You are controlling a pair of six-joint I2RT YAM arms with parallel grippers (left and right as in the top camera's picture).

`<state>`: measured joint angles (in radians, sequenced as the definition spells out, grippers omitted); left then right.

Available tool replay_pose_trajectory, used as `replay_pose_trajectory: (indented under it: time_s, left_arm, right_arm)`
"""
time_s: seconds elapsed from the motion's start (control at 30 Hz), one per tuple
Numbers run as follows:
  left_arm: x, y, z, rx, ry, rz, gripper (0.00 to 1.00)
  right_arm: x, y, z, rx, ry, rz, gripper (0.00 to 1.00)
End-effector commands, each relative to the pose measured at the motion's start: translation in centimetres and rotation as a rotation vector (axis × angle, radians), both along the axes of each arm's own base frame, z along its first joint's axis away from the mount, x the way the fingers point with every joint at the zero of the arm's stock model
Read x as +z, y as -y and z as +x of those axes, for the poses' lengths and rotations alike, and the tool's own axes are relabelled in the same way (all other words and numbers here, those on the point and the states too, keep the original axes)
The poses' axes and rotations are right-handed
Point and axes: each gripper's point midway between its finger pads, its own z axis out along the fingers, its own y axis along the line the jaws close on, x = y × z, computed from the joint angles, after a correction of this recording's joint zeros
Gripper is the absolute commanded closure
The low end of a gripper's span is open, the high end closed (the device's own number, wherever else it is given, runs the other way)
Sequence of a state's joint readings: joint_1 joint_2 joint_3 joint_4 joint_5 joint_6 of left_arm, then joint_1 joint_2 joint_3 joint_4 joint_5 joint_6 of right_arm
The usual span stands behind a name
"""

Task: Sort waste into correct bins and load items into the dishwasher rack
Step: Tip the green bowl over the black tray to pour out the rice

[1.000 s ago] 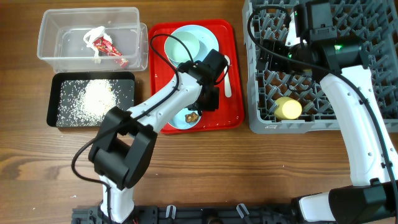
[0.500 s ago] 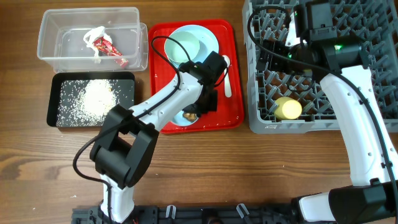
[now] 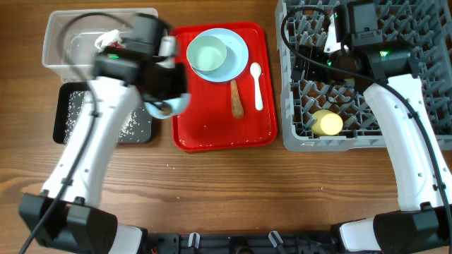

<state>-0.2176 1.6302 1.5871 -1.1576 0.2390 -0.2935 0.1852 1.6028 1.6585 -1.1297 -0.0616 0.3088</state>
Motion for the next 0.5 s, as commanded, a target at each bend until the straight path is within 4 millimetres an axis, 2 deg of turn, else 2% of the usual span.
replay_pose_trajectory:
  time_s: [0.0, 0.07, 0.23, 0.37, 0.47]
  left_arm:
    - [0.7, -3.3, 0.4, -0.053, 0.005, -0.167, 0.96]
    - [0.8, -5.8, 0.9, -0.053, 0.031, -0.289, 0.96]
    - [1.6, -9.9, 1.7, -0.070, 0.169, -0.630, 0.96]
    - [0.7, -14.4, 2.7, 0.028, 0.273, -0.902, 0.96]
    - [0.4, -16.1, 3.3, 0.107, 0.294, -1.069, 0.96]
  right_arm:
    - [-0.2, 0.1, 0.2, 0.014, -0.001, -0.018, 0.00]
    - [-0.2, 0.1, 0.2, 0.013, -0.001, -0.018, 0.00]
    - [-0.1, 0.1, 0.3, 0.014, 0.000, -0.018, 0.00]
    - [-0.1, 0.1, 0.3, 0.014, 0.001, -0.018, 0.00]
    - [-0.1, 0.1, 0.3, 0.014, 0.001, -0.018, 0.00]
